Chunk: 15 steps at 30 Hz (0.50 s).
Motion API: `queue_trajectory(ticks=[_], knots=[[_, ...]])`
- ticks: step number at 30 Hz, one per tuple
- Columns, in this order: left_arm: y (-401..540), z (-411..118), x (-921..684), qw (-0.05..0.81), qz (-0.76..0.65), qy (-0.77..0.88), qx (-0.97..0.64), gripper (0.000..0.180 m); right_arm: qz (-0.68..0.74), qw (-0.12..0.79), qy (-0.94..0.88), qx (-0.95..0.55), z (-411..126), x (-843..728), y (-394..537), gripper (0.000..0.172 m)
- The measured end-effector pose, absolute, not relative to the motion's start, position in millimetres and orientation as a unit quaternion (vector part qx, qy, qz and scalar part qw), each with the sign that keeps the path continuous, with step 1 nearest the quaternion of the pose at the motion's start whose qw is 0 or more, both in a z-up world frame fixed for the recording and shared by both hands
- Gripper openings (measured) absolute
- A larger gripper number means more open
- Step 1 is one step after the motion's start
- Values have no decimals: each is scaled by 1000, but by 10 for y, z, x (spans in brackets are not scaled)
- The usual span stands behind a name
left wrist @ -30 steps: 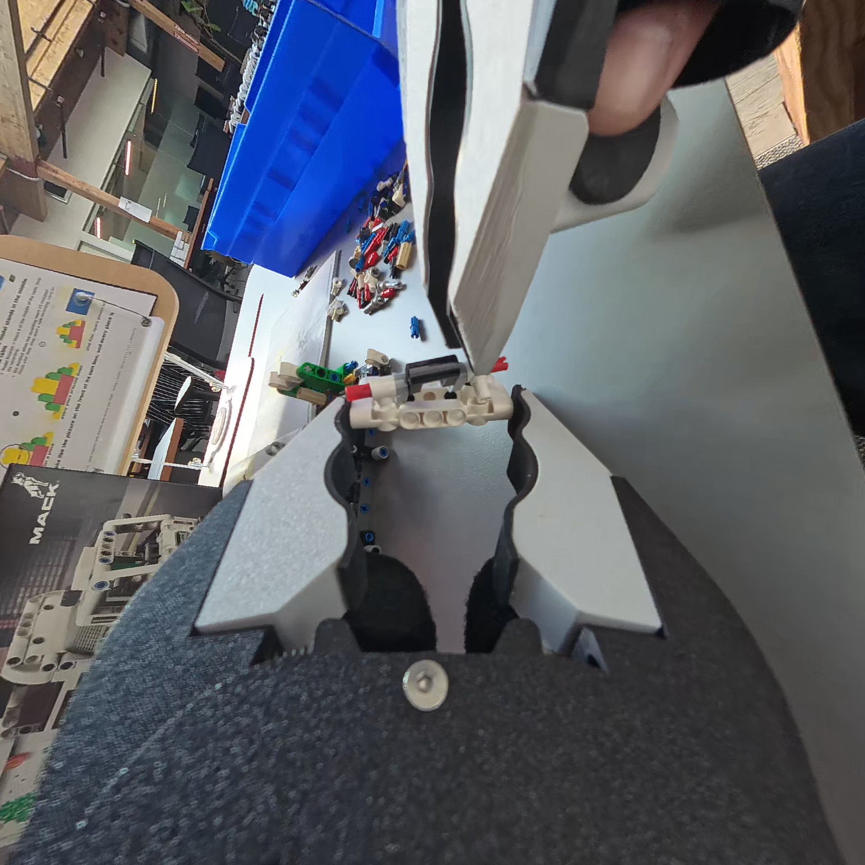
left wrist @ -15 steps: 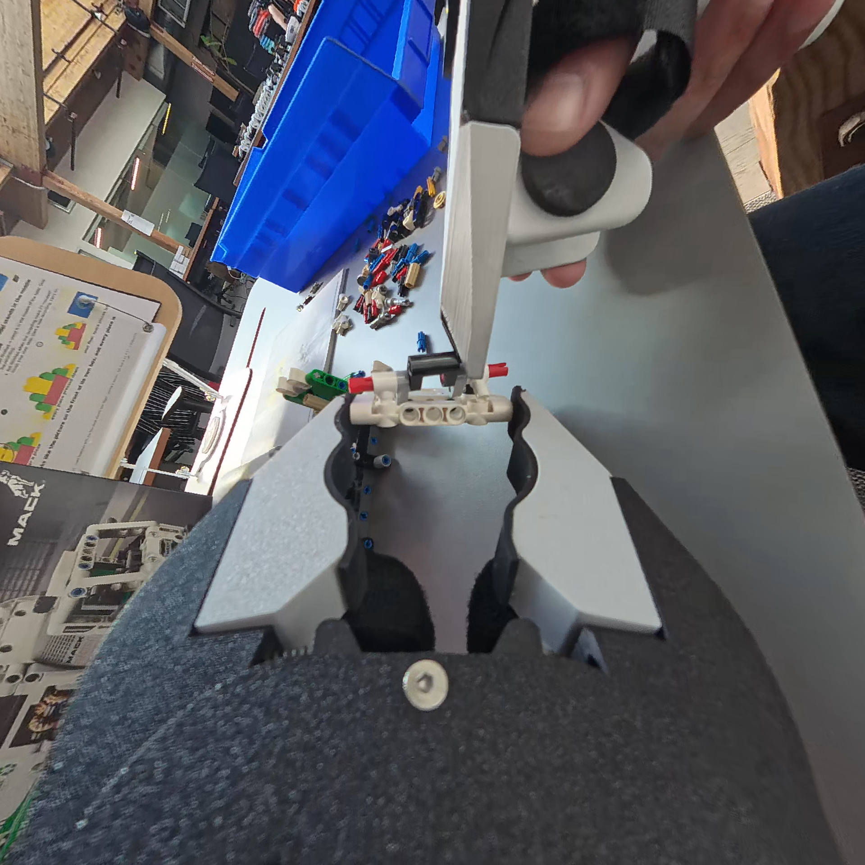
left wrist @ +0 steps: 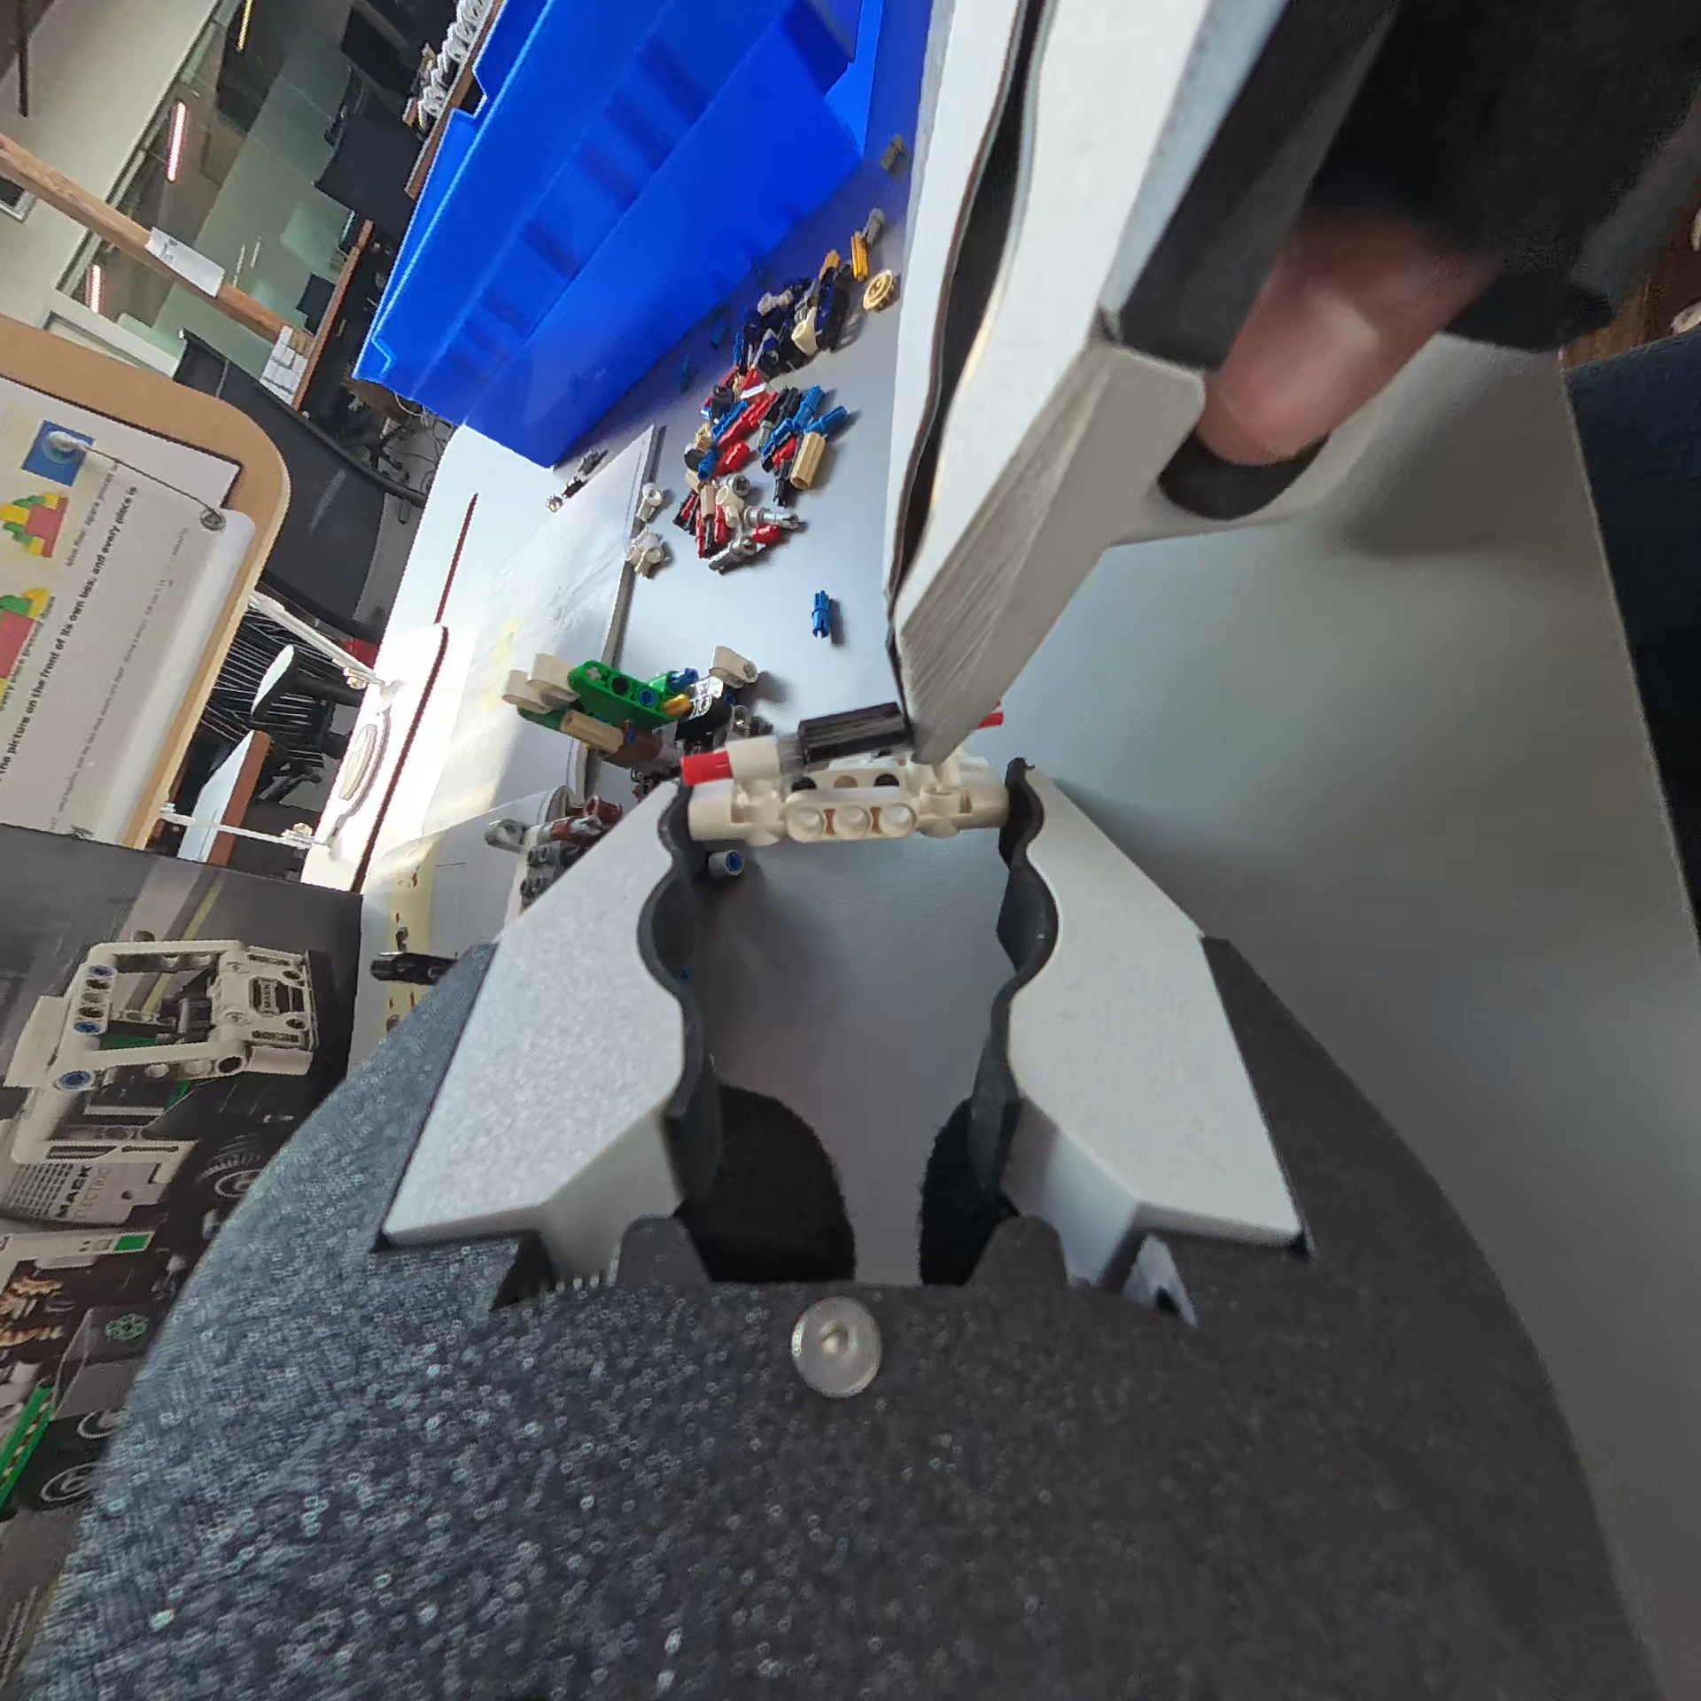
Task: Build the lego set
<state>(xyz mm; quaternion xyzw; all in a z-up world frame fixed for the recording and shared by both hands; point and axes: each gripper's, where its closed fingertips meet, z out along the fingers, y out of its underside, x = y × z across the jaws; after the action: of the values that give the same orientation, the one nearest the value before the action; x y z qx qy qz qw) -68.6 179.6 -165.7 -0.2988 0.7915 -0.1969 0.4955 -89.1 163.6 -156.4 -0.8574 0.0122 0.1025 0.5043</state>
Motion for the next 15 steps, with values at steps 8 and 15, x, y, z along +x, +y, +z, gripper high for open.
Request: queue_trajectory(ticks=[8,15], knots=[[1751,-1524,-722,515,-223,779,-279,63,294,507,32,-809,-1407,-1020,1569,20],[1705,-1469,-739,524,-231,775,-266,63,324,501,21,-802,-1418,-1025,1560,6]])
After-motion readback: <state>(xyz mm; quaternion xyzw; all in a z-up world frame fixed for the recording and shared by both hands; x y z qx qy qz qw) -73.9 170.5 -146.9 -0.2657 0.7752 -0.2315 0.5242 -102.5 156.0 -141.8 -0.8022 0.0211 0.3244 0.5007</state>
